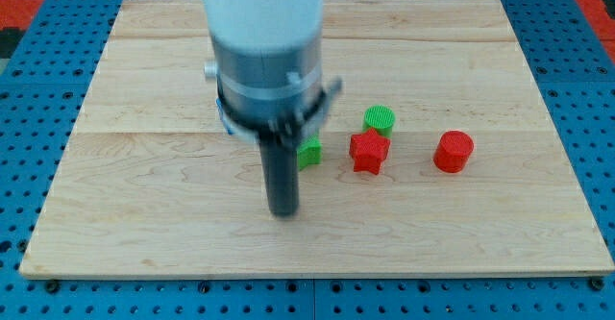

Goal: Put the green circle bottom of the blue cube

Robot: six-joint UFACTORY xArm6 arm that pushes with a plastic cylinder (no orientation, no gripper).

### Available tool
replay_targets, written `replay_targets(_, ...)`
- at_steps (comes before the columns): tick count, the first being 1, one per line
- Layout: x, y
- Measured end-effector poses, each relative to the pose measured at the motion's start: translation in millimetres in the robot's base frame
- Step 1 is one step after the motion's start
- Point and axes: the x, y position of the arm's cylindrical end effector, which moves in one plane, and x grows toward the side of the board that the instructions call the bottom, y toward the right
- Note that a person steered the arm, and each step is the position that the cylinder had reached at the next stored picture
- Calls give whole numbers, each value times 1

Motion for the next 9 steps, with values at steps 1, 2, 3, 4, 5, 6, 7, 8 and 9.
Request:
replay_targets(1,8,138)
replay_targets(2,-45,254)
replay_targets(3,-101,253)
replay_targets(4,-111,197)
replay_targets(5,-154,191)
replay_targets(6,-153,123)
replay_targets(7,-149,113)
replay_targets(8,-144,148)
replay_targets(9,-137,113)
